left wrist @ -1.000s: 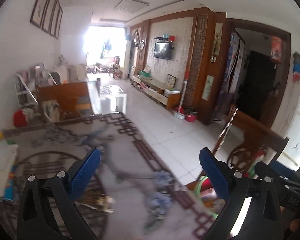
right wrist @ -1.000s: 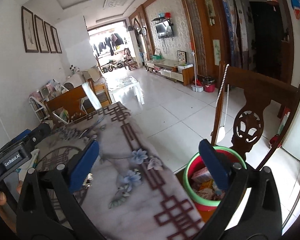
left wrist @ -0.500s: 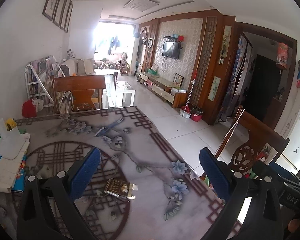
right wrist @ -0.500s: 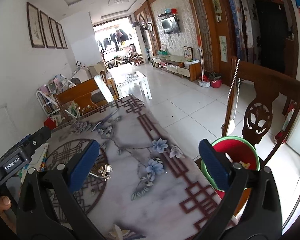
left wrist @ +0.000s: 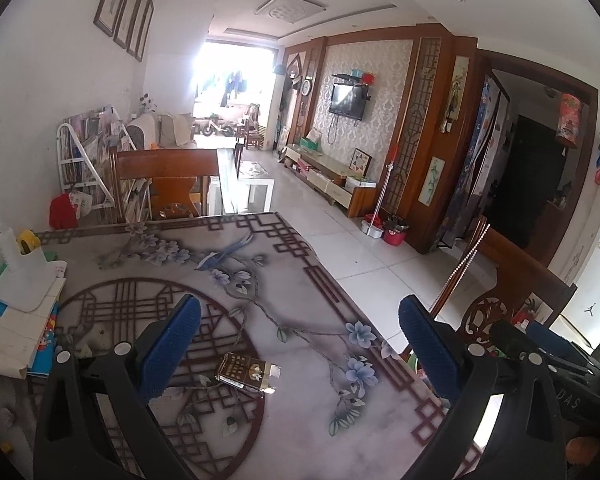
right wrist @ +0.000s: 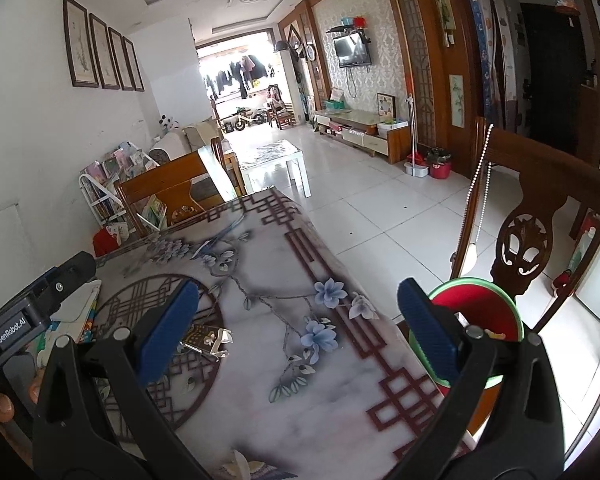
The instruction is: Collect trash
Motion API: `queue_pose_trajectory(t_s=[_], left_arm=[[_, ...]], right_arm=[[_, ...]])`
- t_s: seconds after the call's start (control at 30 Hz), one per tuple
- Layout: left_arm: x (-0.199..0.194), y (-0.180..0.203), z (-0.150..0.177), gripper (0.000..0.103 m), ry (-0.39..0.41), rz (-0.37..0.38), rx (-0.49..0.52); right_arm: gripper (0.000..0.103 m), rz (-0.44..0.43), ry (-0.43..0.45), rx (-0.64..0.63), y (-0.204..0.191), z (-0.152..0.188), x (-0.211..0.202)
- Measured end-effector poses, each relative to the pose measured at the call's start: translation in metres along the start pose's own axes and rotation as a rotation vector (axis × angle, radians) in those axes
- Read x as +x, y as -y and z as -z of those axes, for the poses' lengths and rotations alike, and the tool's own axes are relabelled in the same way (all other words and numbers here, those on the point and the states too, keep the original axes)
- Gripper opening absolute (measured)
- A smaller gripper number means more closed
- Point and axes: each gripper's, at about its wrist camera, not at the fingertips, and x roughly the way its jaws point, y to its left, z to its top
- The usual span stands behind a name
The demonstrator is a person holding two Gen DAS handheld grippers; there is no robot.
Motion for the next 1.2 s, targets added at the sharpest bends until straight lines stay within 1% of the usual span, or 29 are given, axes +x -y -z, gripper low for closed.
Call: queue_pose_trajectory(t_s=[0.2, 0.5, 1.2], left_arm=[[0.003, 0.002, 0.001, 0.095, -0.013, -0.007, -0.002], [0.006, 0.005, 0.001, 0.095, -0.023, 0.003, 0.012], [0.014, -0.001, 0.002, 0.095, -0.042, -0.012, -0.008]], right_arm=[[0.098, 0.011, -0.005, 0.012, 0.003, 0.001, 0.002], [0.098, 0.021, -0.015, 0.029, 0.010, 0.002, 0.005], [0.098, 0.013, -0.049, 0.012, 0.005, 0.005, 0.018]])
